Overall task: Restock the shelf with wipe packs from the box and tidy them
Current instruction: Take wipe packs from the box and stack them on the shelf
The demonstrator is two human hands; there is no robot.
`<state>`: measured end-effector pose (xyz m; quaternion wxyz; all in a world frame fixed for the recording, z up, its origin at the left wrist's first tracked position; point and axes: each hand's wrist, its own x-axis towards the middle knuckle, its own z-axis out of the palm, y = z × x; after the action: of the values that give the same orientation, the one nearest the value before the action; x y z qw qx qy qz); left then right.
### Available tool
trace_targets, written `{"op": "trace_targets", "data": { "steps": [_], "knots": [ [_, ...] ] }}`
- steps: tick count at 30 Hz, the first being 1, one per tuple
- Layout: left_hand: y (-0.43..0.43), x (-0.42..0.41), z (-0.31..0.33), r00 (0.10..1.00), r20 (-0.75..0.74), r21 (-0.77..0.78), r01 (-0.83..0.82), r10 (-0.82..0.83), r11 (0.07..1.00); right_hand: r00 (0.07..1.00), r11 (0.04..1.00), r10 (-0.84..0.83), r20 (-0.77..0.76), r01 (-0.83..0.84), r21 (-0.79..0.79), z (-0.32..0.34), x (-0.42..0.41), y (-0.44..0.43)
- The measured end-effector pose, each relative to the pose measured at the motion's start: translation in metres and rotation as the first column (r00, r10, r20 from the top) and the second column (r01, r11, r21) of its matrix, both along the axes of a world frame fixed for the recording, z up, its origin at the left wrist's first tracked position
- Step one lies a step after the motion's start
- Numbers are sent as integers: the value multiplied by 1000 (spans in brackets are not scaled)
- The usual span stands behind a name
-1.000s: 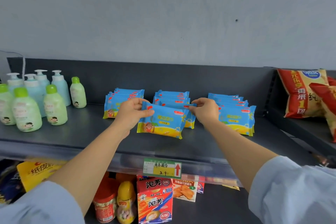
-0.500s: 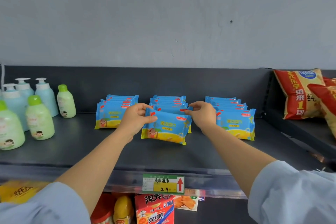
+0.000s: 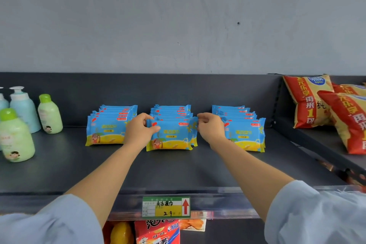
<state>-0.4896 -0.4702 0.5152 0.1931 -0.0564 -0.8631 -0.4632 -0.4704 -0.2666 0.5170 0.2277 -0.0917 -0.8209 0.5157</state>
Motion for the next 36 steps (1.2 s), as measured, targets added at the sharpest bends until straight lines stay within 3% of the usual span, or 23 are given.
{"op": "trace_targets", "data": {
  "steps": [7, 12, 19, 30, 36],
  "knots": [
    [1, -2, -4, 996, 60, -114, 71, -64, 991, 1000, 999, 16, -1, -15, 35, -1, -1, 1],
    [4, 1, -3, 998, -6, -171, 62, -64, 983, 999, 997, 37, -6, -36, 69, -2, 1, -1],
    [0, 6, -5, 995, 16, -284, 99, -99, 954, 998, 990, 55, 6, -55, 132, -3, 7, -4],
    [4, 11, -3, 979, -189, -642, -62, -80, 764, 999, 889, 7, -38, 11, 459, 2, 24, -11],
    [10, 18, 3, 966, -228, -732, -88, -120, 675, 998, 797, -10, -60, 44, 603, 11, 44, -8]
  ]
}}
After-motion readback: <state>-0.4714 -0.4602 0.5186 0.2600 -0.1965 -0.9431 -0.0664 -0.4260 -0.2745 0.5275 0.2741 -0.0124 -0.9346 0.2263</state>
